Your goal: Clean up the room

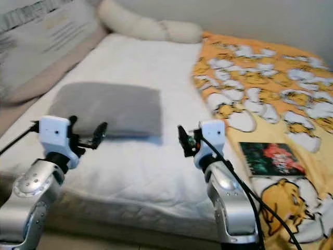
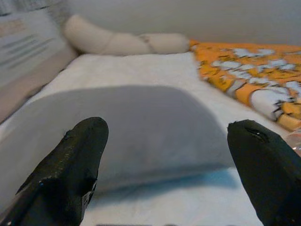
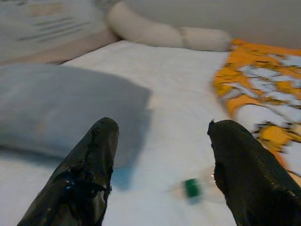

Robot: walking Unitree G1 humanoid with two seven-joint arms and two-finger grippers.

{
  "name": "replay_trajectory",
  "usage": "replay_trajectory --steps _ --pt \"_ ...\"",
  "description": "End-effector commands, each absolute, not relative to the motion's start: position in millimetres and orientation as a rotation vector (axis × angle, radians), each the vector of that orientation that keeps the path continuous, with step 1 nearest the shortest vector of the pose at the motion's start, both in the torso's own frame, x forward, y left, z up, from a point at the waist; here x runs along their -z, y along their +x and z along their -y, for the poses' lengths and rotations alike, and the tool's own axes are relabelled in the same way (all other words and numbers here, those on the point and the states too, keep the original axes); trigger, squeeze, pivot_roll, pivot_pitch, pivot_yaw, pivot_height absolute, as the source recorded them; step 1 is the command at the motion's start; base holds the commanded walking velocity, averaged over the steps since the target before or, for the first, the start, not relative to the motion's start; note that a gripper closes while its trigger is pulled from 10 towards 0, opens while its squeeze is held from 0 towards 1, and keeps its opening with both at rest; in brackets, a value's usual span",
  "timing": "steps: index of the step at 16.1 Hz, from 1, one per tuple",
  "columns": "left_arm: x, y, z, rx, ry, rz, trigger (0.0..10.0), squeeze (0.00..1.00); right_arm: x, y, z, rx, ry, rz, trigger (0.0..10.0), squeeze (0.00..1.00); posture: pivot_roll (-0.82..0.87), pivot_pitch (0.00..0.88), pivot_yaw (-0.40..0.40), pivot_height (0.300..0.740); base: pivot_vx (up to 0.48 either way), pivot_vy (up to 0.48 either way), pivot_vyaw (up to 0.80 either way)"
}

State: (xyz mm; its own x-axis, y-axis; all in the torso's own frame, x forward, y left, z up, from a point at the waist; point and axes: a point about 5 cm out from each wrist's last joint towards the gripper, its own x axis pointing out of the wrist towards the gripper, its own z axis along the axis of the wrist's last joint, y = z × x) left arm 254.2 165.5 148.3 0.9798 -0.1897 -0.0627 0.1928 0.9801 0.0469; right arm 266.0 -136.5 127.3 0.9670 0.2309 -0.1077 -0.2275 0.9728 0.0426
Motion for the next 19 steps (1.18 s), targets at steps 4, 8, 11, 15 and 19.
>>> replay_trajectory --steps 4,8,11,15,19 --pt "-151 257 -153 0.241 0.039 -0.053 10.0 0.0 -120 268 144 -0.221 -0.003 -0.17 10.0 0.0 0.0 0.0 -0.041 0.74 0.347 0.0 -0.2" --pt "-154 257 -155 0.242 0.041 -0.051 10.0 0.0 -115 278 142 -0.211 -0.011 -0.253 10.0 0.0 0.01 0.0 -0.036 0.74 0.328 0.0 0.0" --pt "-152 255 -151 0.28 0.036 -0.077 10.0 0.0 -110 293 143 -0.152 -0.016 -0.32 10.0 0.0 0.02 0.0 -0.034 0.74 0.0 0.0 0.0" --pt "-153 255 -156 0.313 0.11 -0.089 10.0 0.0 -107 329 145 -0.062 -0.008 -0.418 10.0 1.0 0.02 0.0 -0.022 0.74 0.0 0.0 0.0" --pt "-159 253 -154 0.488 0.155 -0.123 10.0 1.0 -102 364 158 0.026 0.012 -0.522 10.0 1.0 0.05 0.0 -0.028 0.74 0.0 0.0 0.0"
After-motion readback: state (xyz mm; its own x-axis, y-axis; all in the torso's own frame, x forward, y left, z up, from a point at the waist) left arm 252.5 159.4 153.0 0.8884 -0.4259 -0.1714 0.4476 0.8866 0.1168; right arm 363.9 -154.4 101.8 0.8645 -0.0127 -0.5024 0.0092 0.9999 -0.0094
